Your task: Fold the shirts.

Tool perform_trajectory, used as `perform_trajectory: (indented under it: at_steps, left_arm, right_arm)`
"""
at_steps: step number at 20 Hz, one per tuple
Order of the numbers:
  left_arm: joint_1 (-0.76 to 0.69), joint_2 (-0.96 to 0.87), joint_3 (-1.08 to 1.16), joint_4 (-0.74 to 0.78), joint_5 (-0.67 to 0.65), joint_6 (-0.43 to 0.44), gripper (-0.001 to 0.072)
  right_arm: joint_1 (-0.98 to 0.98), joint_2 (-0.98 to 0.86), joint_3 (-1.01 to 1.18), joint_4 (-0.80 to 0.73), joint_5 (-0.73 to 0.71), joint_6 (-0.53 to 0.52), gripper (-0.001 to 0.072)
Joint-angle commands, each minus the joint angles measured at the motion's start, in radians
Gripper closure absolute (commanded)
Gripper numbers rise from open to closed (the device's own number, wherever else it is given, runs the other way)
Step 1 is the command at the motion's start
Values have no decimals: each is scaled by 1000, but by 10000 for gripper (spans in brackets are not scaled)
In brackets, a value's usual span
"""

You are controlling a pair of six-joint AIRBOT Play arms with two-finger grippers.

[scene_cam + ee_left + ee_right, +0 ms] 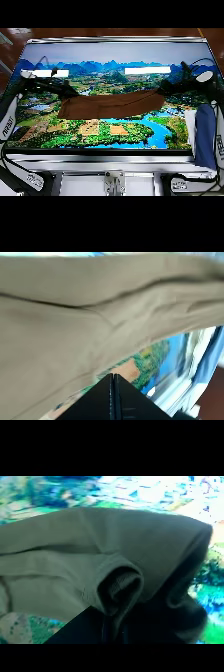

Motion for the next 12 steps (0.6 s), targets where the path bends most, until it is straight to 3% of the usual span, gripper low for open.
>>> perform_trajectory:
  at_steps: [1,5,8,12]
  left_arm:
    - [-234,-1,0,-28,140,23,671]
    - [-483,-26,0,-53,345,-7,671]
    - [-615,-74,0,-201,451,-17,671]
    - [-741,-155,0,-375,465,-17,671]
  right_arm:
    - [2,186,1,-8,103,39,638]
    - [2,389,1,-8,184,137,638]
    - [2,502,1,-9,210,201,638]
    - [2,566,1,-19,238,252,638]
